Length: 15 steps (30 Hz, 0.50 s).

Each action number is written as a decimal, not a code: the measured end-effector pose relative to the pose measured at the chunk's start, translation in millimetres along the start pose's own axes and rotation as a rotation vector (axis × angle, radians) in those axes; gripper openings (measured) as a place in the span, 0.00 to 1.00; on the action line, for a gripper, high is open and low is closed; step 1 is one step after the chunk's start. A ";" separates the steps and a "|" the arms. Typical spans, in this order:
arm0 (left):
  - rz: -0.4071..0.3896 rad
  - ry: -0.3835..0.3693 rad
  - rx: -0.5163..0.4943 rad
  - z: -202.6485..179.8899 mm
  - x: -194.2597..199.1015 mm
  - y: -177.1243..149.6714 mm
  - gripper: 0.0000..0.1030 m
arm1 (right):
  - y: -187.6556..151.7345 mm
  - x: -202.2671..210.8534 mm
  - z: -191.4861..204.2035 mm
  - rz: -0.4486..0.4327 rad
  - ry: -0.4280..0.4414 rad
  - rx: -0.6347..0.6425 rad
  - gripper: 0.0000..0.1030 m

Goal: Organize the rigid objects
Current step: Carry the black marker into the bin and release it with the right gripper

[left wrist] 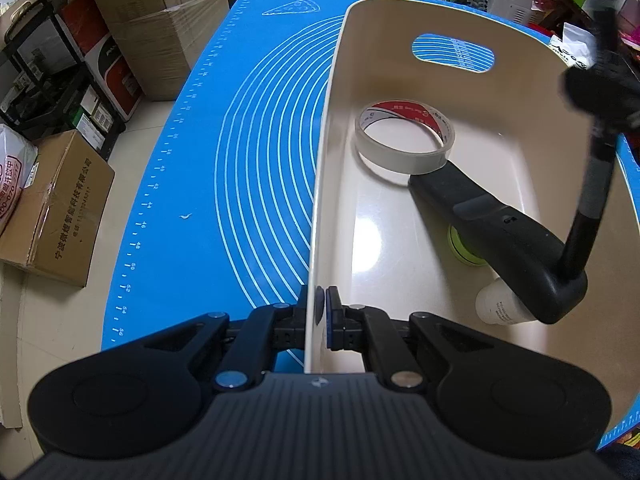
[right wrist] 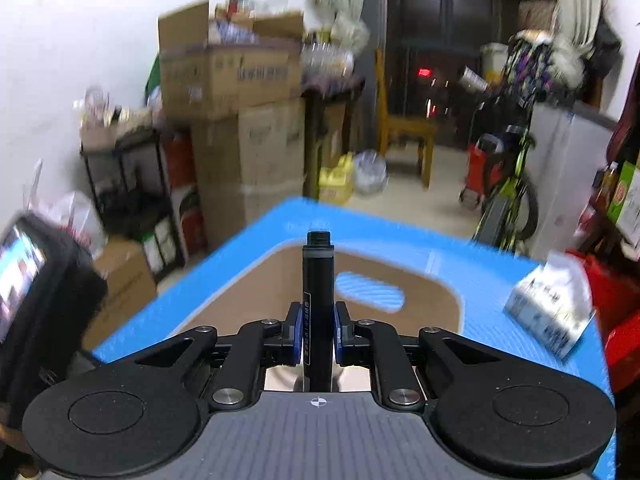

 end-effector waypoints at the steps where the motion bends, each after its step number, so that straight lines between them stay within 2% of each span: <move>1: 0.000 0.000 0.000 -0.1 -0.3 0.0 0.07 | -2.6 -4.7 2.5 0.012 -0.003 0.010 0.24; 4: 0.001 0.002 -0.001 -1.0 -0.9 -0.4 0.07 | -11.9 -17.7 4.4 0.077 0.005 -0.008 0.25; 13: 0.000 0.007 -0.002 -2.0 -1.8 -0.2 0.07 | -55.0 -51.8 -1.5 0.274 -0.043 -0.007 0.25; 15: -0.001 0.008 -0.005 -2.2 -1.4 -0.5 0.07 | -64.1 -56.1 -4.3 0.309 -0.057 -0.026 0.30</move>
Point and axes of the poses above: each gripper's, at about its wrist camera, not at the fingertips, and x roughly against the way its jaws point, z to its left, y to its top, the point moved 9 cm from there along -x, roughly the way its jaws point, and after that the axes turned 5 degrees about x, right-handed, at the moved point
